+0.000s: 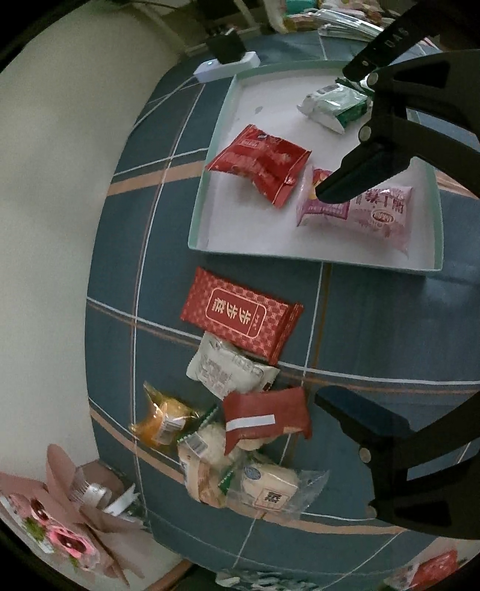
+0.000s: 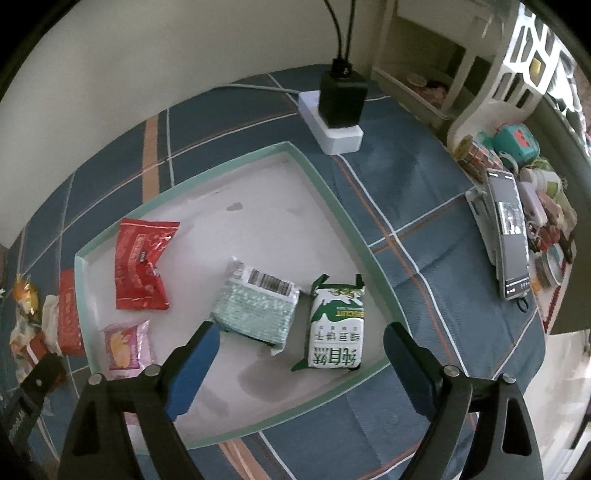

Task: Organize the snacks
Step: 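Carry both packs into the white tray and open both tools to release, then withdraw both tools from the tray back toward the snack pile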

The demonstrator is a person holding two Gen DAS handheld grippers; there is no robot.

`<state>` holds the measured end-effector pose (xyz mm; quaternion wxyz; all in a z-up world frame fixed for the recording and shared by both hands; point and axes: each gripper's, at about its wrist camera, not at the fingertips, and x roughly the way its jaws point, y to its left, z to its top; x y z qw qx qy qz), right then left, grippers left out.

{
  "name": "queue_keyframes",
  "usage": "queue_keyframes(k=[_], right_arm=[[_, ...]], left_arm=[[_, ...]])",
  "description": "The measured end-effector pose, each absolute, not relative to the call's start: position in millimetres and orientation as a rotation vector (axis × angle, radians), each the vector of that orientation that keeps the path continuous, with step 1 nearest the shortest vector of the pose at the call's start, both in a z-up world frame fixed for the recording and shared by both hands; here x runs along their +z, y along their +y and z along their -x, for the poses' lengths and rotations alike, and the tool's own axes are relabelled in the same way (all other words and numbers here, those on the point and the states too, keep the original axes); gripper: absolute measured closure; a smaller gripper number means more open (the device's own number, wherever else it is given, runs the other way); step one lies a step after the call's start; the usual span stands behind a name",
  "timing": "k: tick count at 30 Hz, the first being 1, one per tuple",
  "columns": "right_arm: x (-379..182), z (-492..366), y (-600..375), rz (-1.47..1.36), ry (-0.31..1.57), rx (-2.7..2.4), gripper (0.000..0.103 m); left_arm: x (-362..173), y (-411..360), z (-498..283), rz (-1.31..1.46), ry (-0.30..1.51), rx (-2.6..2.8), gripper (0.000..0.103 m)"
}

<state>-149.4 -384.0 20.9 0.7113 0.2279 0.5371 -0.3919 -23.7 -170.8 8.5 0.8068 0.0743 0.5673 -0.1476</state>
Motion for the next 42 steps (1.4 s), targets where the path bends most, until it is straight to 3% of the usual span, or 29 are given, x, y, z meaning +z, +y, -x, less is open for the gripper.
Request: queue_keyframes(k=[2, 20, 29, 42], right_arm=[[20.4, 147.7, -382.4, -0.500, 1.190, -0.862, 0.000], [16.1, 128.1, -359.0, -0.443, 1.212, -0.751, 0.000], [10.7, 99.1, -300.3, -0.392, 1.235, -0.561, 0.000], [7.8, 76.5, -248.7, -0.339, 1.242, -0.452, 0.000]], left_arm=[[6.5, -169.1, 24.1, -0.156, 1.212, -0.294, 0.000], [11.4, -146.3, 14.2, -0.187, 1.196, -0.303, 0.000], [6.6, -106.8, -7.7, -0.296, 1.167, -0.256, 0.000], [12.5, -26.2, -37.6, -0.164, 1.173, -0.096, 0.000]])
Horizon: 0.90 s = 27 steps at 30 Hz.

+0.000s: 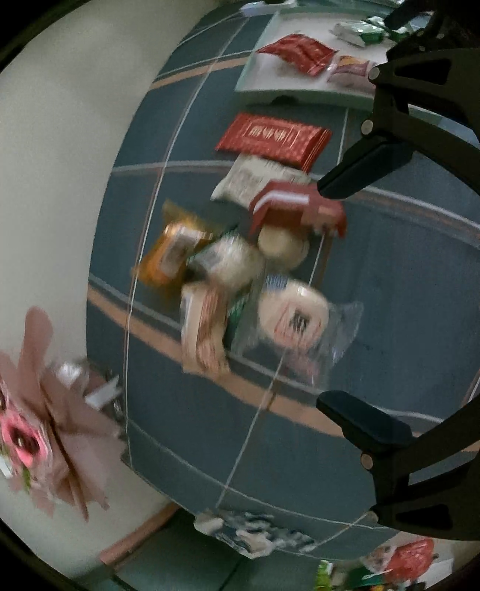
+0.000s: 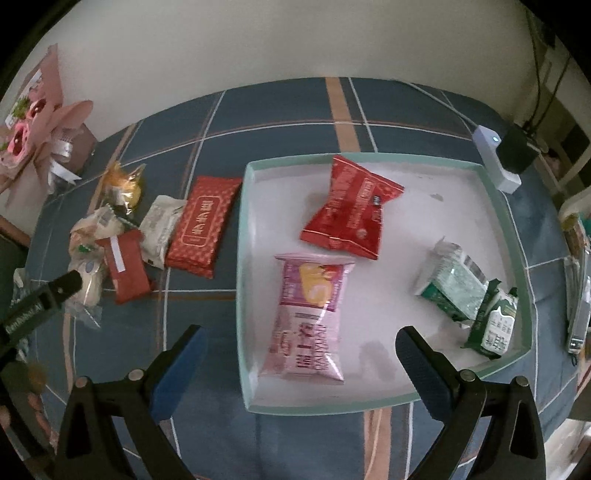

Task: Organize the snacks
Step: 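Withdraw both tools from the tray back toward the snack pile, then grasp the red white-banded pack with the right tool while the left tool grasps the clear-bagged bun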

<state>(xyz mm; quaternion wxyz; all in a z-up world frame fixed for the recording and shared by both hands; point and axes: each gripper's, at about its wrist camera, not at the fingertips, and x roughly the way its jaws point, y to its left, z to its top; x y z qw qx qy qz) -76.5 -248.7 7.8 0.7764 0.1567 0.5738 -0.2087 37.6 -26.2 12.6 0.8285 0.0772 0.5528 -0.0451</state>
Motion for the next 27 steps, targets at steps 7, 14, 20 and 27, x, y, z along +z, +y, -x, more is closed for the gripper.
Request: queue_keyframes(k=[7, 14, 20, 27], right_arm=[[7.2, 64.7, -230.1, -0.312, 1.237, -0.413, 0.000], [6.2, 44.1, -206.3, -0.301, 1.219, -0.359, 0.000], [0.3, 24.7, -189.5, -0.310, 1.216, -0.306, 0.000], [-6.8, -0.5, -169.6, -0.278, 1.200, -0.247, 0.000]], left_arm=[[16.2, 3.4, -47.1, -0.085, 1.171, -0.081, 0.000], [10.2, 25.3, -59.7, -0.030, 1.190, -0.066, 0.000], [-3.3, 37.2, -72.3, 0.022, 1.233, -0.065, 0.000], [-20.1, 33.0, -80.5, 0.049, 1.268, -0.089, 0.000]])
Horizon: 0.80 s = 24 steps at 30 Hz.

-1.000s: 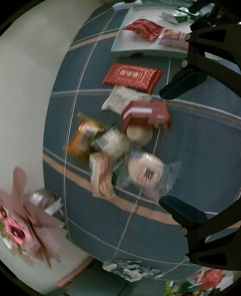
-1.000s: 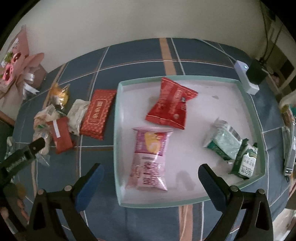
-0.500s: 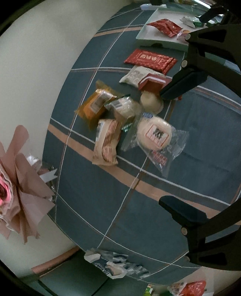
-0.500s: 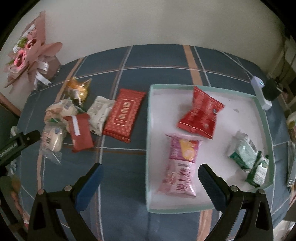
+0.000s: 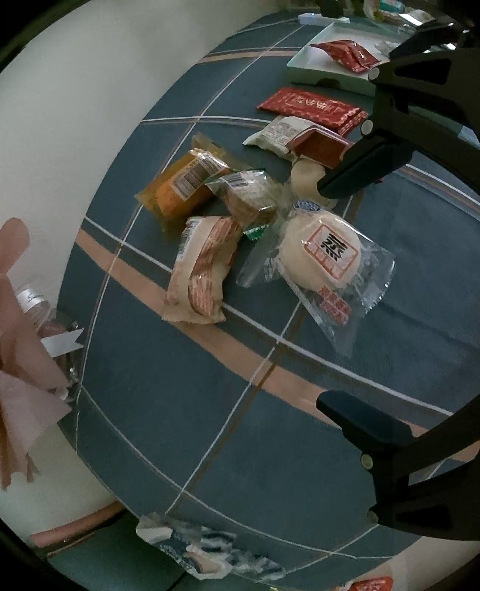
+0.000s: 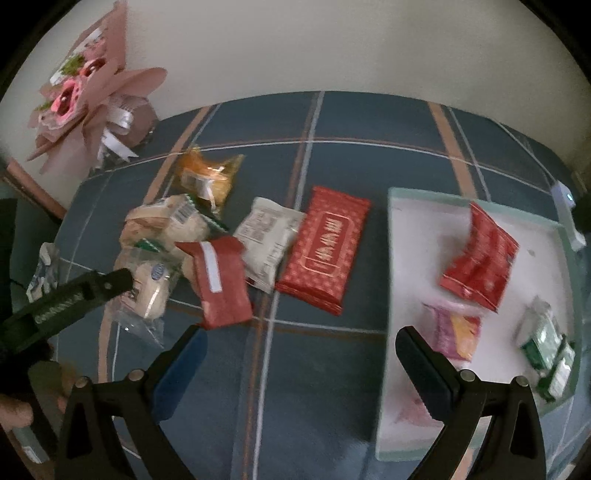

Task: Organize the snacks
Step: 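Grasp the red white-banded pack with the right tool while the left tool grasps the clear-bagged bun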

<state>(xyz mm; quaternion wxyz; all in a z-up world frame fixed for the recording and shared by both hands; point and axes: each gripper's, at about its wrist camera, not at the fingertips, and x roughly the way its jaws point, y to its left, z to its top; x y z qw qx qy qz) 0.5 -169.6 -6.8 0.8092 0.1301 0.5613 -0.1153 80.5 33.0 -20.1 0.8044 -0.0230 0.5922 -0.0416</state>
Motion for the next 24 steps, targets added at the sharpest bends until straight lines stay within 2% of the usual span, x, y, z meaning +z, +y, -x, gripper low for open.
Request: queue_keyframes(k=[3, 12, 17, 24], right_arm=[[-12.8, -10.8, -164.6, -0.270, 1.198, -0.226, 0.000], [-35.4, -33.0, -159.4, -0.323, 1.200, -0.161, 0.017], [-40.5, -41.6, -152.1, -0.326, 1.185, -0.121, 0.018], [-52.7, -51.3, -144.8, -0.342, 1.192, -0.088, 0.029]], left_arm=[[-27.0, 30.1, -84.6, 0.069, 1.286, -0.101, 0.000], [-36.4, 22.1, -92.4, 0.097, 1.303, -0.129, 0.000], [-39.1, 19.1, -95.0, 0.090, 1.304, -0.143, 0.000], [-44.4, 10.0, -97.2, 0.064, 1.301, -0.166, 0.000]])
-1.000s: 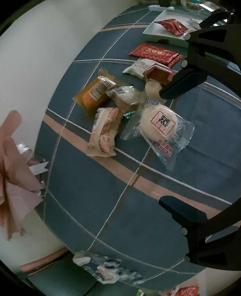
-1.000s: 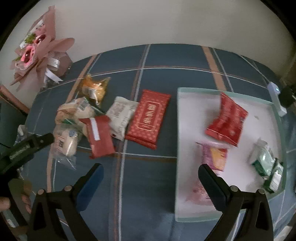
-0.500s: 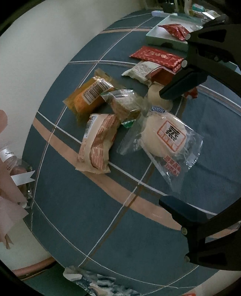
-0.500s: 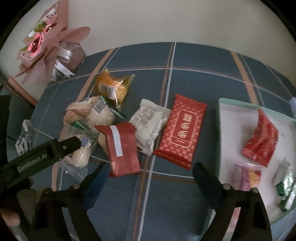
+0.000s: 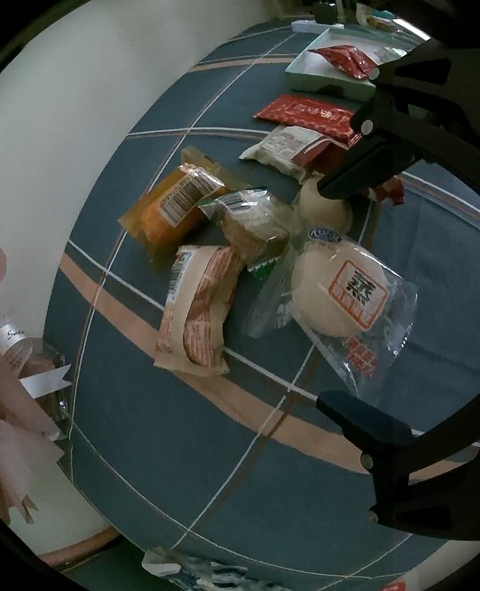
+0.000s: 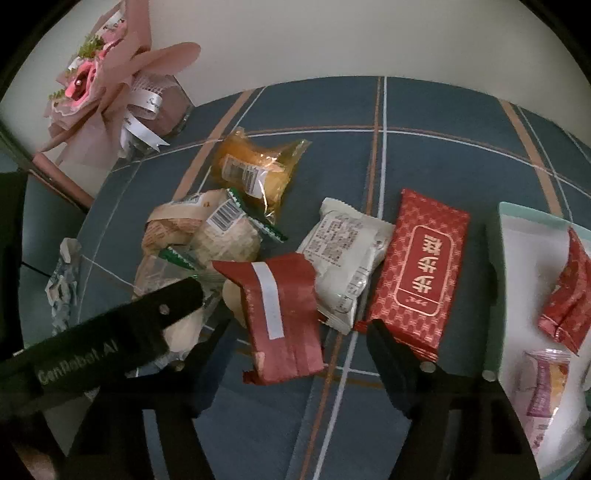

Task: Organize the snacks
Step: 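Grasp the red white-banded pack with the right tool while the left tool grasps the clear-bagged bun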

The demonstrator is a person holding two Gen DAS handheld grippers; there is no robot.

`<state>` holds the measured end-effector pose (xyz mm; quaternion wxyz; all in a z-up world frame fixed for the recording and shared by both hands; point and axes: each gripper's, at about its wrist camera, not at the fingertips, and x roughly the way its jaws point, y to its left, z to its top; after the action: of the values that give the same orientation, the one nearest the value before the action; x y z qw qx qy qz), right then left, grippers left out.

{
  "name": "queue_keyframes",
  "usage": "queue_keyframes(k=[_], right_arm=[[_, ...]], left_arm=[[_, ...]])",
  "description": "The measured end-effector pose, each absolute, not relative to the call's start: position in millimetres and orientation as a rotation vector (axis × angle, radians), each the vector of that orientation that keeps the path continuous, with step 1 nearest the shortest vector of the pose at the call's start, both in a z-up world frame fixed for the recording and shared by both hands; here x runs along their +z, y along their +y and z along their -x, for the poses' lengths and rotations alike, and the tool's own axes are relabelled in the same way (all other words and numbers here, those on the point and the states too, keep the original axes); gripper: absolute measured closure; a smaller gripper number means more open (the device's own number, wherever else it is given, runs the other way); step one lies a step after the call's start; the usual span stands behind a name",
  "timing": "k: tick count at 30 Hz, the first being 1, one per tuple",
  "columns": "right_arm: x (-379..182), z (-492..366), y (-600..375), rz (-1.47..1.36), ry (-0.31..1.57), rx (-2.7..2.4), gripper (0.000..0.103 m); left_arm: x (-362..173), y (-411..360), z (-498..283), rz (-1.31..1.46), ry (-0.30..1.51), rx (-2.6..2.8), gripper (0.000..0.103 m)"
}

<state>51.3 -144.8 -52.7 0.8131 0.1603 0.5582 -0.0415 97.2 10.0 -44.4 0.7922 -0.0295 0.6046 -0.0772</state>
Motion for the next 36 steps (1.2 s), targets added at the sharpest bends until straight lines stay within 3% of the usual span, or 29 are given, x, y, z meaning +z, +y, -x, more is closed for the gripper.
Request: queue_keyframes(k=[2, 5, 11, 13, 17, 20, 24, 27, 36], right_arm=[[-55.2, -52.3, -143.5, -0.341, 1.194, -0.083, 0.029], [-59.5, -55.7, -141.4, -0.348, 1.196, -0.075, 0.038], [-66.7, -61.7, -138.2, -0.360, 1.200, -0.070, 0.039], [-68.3, -63.5, -137.0, -0.359, 1.202, -0.071, 0.039], [-73.9, -64.9, -137.0, -0.362, 1.208, -0.077, 0.040], [-76.5, -65.4, -139.0, -0.377, 1.210, -0.081, 0.043], [-76.4, -65.2, -142.1, -0.400, 1.203, -0.076, 0.051], [-75.6, -62.1, -144.6, -0.404, 1.199, -0.081, 0.059], [-73.7, -53.8, -154.7, -0.425, 1.201, -0.096, 0.060]], left_arm=[[-45.9, 9.5, -97.1, 0.065, 1.305, -0.170, 0.001], [-47.8, 7.3, -97.2, 0.062, 1.305, -0.166, 0.004], [-49.4, 5.7, -98.3, 0.063, 1.302, -0.162, 0.009], [-49.9, 5.6, -97.9, 0.058, 1.303, -0.160, 0.016], [-53.5, 5.2, -97.7, 0.054, 1.314, -0.155, 0.016], [-54.2, 5.4, -98.0, 0.057, 1.316, -0.149, 0.026], [-55.0, 4.3, -98.0, 0.057, 1.317, -0.154, 0.028], [-56.0, 2.7, -98.3, 0.059, 1.318, -0.156, 0.035], [-52.9, -5.7, -94.5, 0.042, 1.307, -0.153, 0.045]])
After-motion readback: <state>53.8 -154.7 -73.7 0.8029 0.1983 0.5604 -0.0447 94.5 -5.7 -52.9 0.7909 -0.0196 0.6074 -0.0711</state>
